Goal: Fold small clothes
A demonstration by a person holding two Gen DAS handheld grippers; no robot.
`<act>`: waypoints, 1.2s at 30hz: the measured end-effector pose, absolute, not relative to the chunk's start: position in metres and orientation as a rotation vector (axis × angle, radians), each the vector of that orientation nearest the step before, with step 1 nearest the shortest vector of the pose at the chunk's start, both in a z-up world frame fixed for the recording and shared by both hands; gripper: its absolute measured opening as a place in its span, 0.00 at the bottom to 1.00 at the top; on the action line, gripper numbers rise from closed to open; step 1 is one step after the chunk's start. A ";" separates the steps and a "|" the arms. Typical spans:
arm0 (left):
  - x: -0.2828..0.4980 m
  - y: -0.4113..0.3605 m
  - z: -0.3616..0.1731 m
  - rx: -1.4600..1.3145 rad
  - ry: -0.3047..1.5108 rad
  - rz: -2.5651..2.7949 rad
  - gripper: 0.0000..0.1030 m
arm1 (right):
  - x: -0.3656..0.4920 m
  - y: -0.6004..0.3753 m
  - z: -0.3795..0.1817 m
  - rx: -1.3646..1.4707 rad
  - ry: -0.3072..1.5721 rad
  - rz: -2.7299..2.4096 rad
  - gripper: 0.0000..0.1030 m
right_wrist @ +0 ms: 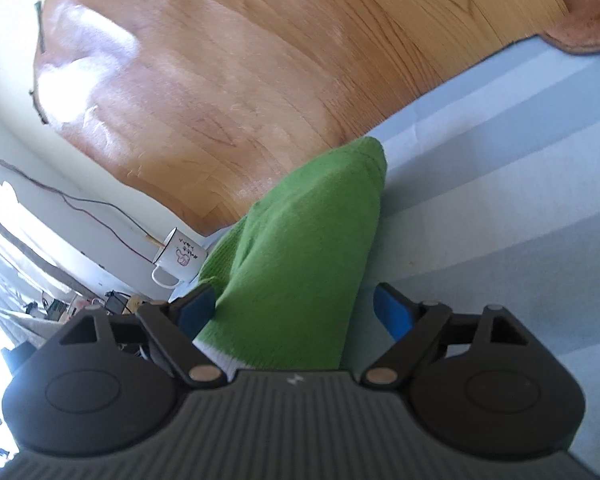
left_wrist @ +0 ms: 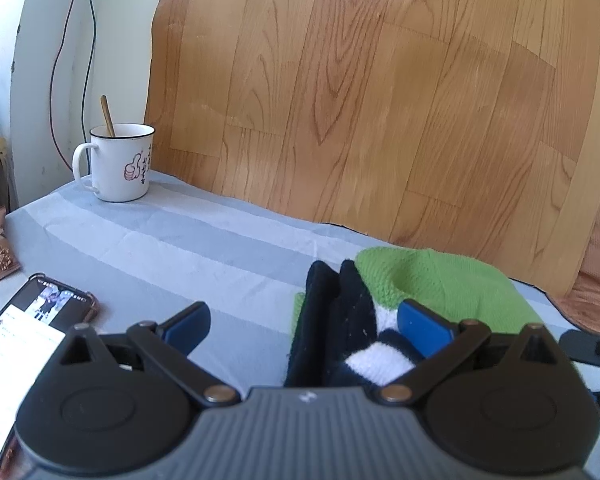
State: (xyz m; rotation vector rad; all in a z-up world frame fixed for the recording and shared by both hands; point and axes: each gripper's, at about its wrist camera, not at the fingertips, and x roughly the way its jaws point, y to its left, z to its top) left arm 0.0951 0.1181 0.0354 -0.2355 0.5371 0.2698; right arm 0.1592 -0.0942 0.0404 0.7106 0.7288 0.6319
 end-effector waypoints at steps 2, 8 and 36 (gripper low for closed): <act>0.096 0.118 0.035 -0.239 0.543 0.268 1.00 | 0.160 -0.095 0.038 0.721 0.733 0.632 0.87; 0.096 0.127 0.036 -0.296 0.568 0.244 1.00 | 0.162 -0.100 0.029 0.766 0.754 0.639 0.93; 0.179 0.047 0.030 -0.607 0.769 -0.319 0.93 | 0.157 -0.124 0.083 0.347 0.461 0.555 0.51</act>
